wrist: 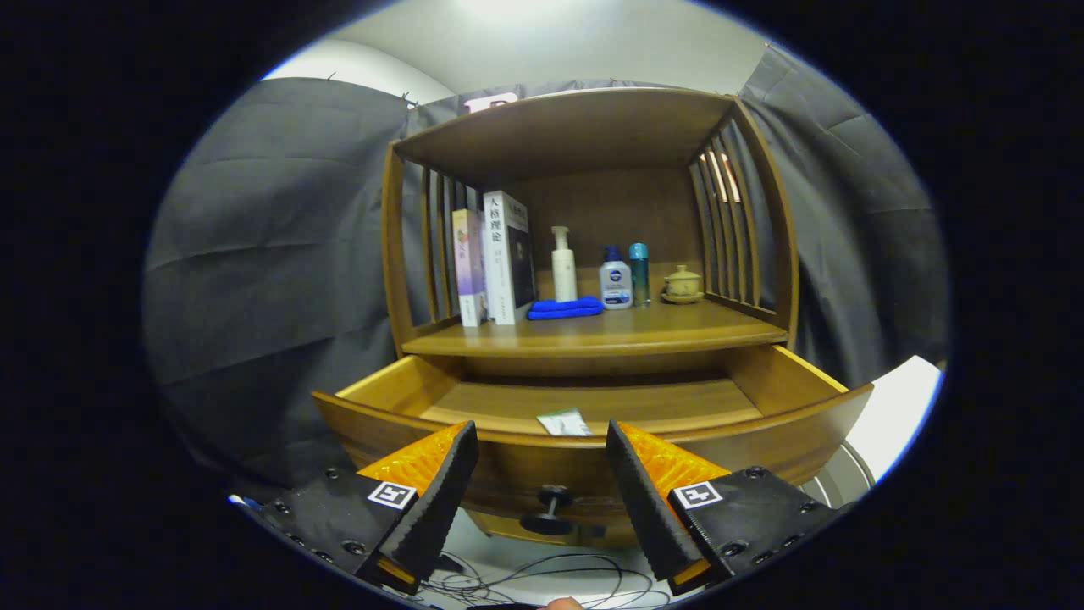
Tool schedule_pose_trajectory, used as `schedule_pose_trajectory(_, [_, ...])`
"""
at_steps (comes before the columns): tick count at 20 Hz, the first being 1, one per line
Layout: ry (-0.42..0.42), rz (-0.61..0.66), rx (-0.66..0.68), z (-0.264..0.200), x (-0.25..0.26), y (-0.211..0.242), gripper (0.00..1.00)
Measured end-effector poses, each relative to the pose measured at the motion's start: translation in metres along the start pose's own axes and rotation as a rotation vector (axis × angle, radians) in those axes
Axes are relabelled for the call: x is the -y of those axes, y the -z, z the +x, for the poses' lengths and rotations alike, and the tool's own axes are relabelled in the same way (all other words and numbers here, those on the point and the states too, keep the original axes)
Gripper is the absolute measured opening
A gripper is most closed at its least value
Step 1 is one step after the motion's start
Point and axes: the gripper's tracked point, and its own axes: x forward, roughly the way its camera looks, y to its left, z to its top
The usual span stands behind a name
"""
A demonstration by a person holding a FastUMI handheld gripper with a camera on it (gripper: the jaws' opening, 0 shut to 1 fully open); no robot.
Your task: Pull open the drawer, take out the items inside it, and place them on the countertop above the cabinet.
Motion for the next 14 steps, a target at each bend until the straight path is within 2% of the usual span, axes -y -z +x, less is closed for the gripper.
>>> schedule_pose_trajectory(3, [0.027, -0.039, 0.035, 0.007, 0.007, -0.028, 0.95])
schedule_pose_trajectory(6, [0.013, -0.01, 0.037, 0.025, 0.008, -0.053, 0.95])
schedule_pose_trajectory(9, [-0.009, 0.022, -0.047, 0.047, 0.012, -0.06, 0.95])
schedule_pose_trajectory(14, [-0.037, -0.128, -0.18, 0.086, 0.018, -0.065, 0.95])
